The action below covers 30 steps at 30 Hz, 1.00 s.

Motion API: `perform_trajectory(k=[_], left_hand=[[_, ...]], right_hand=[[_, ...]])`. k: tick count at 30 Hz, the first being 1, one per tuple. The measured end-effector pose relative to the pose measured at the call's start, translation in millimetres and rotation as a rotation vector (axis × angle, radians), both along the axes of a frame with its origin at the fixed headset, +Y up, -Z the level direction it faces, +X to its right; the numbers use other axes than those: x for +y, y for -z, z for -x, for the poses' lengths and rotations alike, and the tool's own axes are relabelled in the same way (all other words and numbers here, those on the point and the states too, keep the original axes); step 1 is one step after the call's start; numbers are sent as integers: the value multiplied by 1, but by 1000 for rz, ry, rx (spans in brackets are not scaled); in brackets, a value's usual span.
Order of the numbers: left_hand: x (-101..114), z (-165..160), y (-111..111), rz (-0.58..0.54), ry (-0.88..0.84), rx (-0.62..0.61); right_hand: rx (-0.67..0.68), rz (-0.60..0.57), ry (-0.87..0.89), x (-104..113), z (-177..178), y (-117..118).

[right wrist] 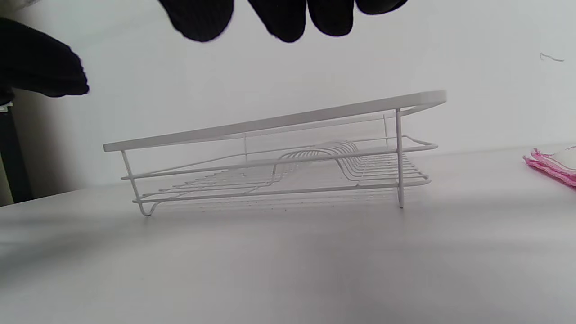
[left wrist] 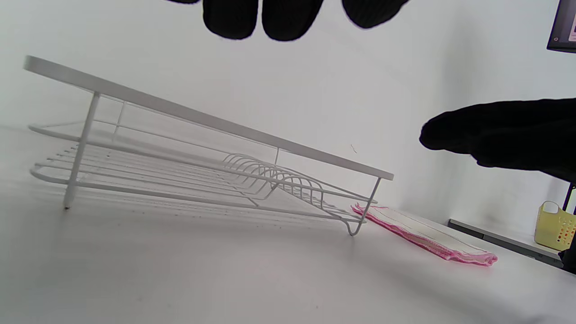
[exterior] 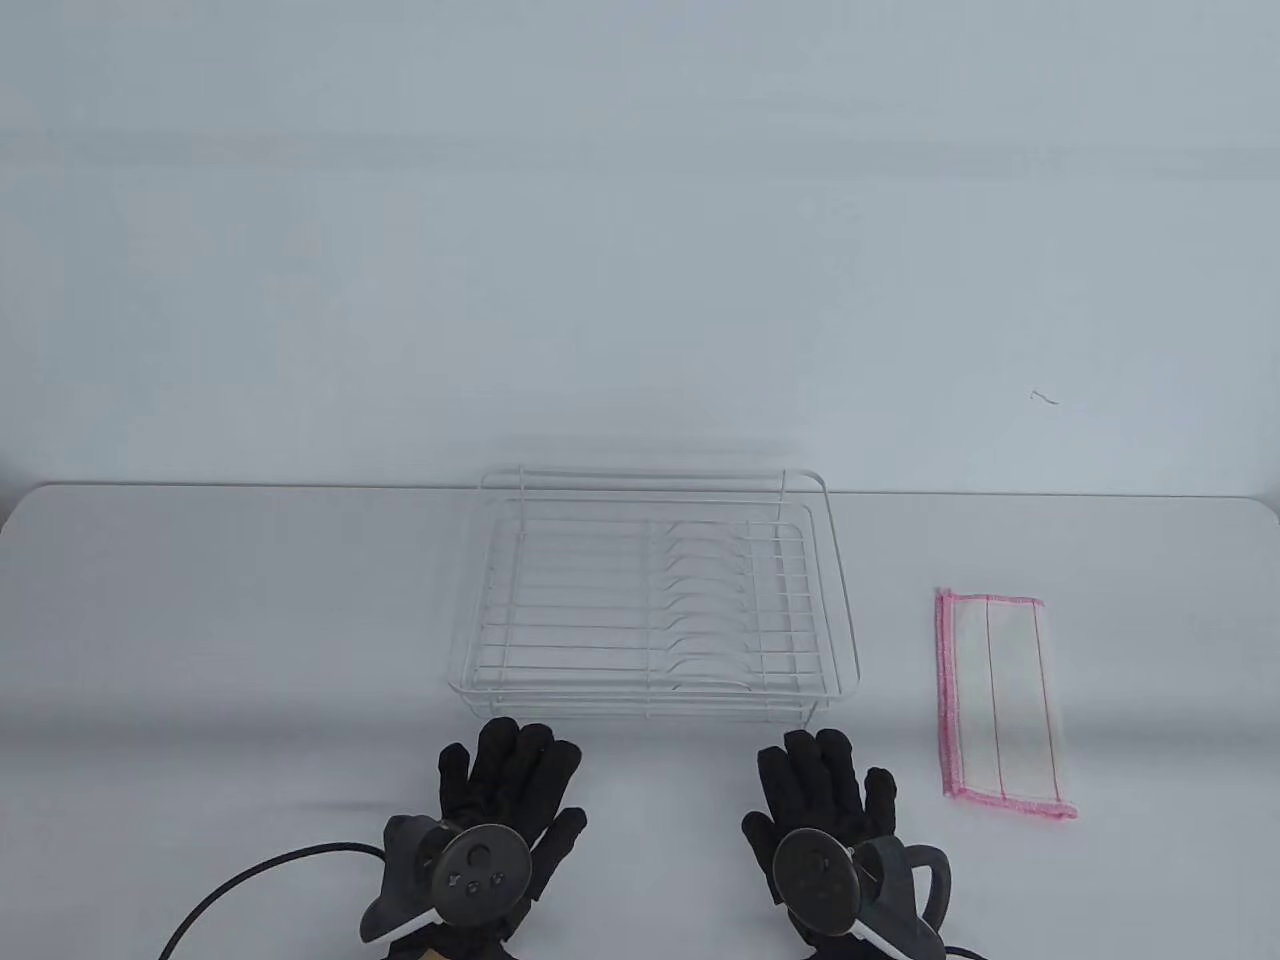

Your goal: Drape dish cloth over dish rack edge

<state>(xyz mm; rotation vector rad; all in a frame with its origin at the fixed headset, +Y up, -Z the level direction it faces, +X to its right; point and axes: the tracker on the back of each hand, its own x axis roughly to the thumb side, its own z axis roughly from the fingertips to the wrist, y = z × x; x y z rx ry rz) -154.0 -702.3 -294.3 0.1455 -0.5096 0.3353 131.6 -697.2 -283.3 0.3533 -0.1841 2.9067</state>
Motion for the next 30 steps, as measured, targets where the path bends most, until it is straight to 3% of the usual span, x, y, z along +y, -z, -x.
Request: perform_trajectory(k=[30], left_hand=[[-1,1,5,34,-13,14]], right_hand=[[33,30,41,-3,1,2]])
